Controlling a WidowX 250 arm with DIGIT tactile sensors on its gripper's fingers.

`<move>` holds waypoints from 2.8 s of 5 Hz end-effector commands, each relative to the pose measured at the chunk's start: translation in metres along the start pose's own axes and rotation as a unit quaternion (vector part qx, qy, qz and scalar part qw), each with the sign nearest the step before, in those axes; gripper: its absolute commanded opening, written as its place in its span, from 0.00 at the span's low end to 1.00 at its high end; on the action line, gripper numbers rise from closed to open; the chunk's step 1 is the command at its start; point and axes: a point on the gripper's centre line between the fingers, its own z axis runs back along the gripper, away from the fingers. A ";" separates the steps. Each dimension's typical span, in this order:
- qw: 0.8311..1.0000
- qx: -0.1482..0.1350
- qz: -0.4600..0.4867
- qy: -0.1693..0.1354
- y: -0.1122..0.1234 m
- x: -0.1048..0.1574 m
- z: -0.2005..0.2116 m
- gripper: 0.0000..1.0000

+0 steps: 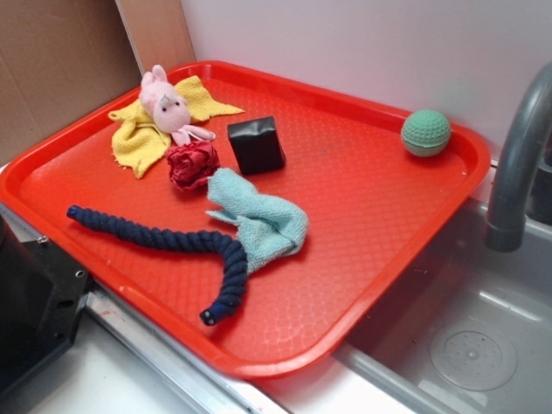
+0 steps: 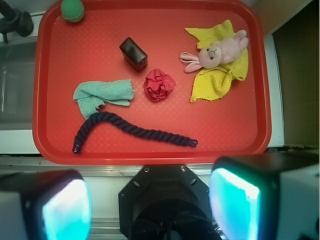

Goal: Grab the black box.

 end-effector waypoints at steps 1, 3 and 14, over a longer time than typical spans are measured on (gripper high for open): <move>1.000 0.000 0.000 0.000 0.000 0.000 0.000 1.00; 0.992 0.023 -0.120 -0.033 0.000 0.081 -0.094 1.00; 0.919 -0.064 -0.388 -0.018 0.026 0.152 -0.138 1.00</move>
